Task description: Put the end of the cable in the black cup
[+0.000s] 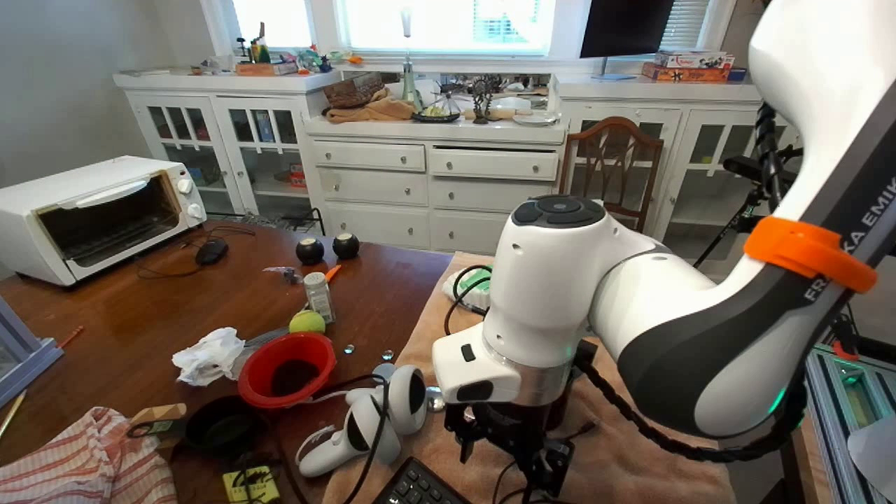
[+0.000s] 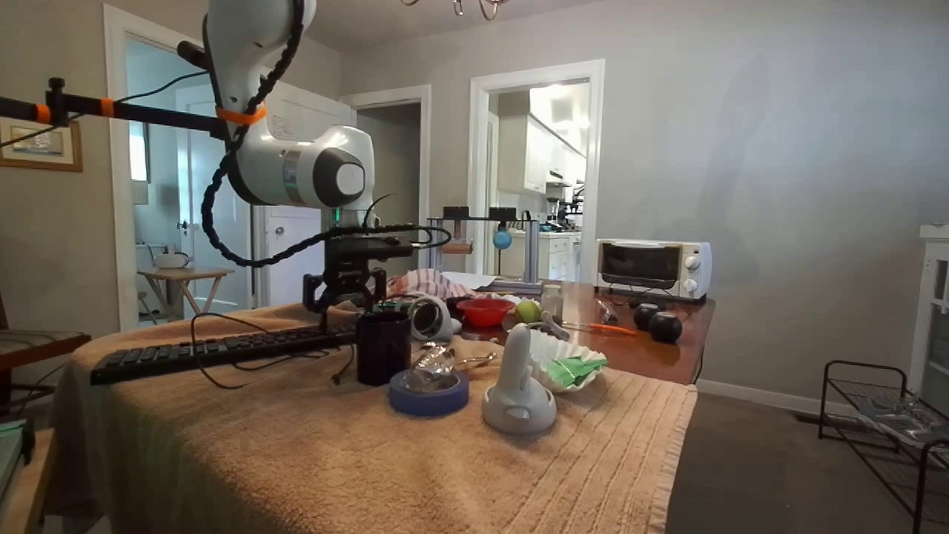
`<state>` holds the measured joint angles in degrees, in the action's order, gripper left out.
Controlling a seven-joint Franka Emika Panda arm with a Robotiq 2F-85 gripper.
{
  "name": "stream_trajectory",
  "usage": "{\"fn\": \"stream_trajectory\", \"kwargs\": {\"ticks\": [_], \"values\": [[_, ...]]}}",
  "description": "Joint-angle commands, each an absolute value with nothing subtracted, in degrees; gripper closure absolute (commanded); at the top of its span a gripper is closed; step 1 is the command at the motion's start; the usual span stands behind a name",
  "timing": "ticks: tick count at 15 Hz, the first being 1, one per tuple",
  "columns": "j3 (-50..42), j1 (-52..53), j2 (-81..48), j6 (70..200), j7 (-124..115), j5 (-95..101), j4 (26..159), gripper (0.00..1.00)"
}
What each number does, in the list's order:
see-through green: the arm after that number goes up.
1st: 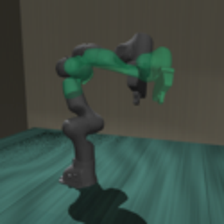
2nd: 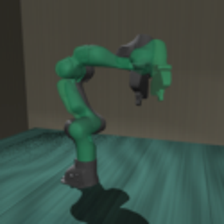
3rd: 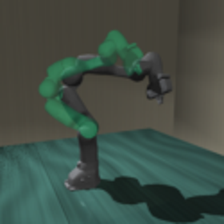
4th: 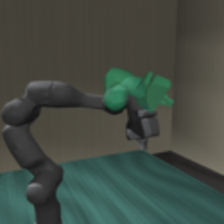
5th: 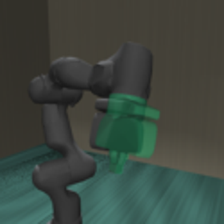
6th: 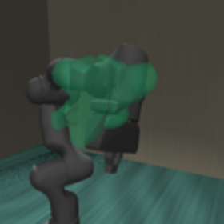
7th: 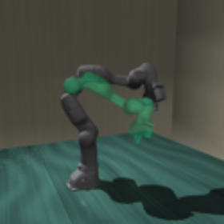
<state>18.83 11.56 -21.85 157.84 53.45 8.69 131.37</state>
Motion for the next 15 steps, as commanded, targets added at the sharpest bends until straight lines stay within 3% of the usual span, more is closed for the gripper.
{"fn": "stream_trajectory", "kwargs": {"ticks": [1,9,12,15], "values": [[18.7,11.0,-25.1,155.9,55.0,11.7,128.3,0.2],[18.3,11.0,-27.3,153.3,57.1,14.3,126.8,0.36],[18.4,11.0,-27.4,152.6,58.1,14.3,126.7,0.72],[18.4,11.0,-27.4,152.3,58.9,14.3,126.6,0.95]]}}
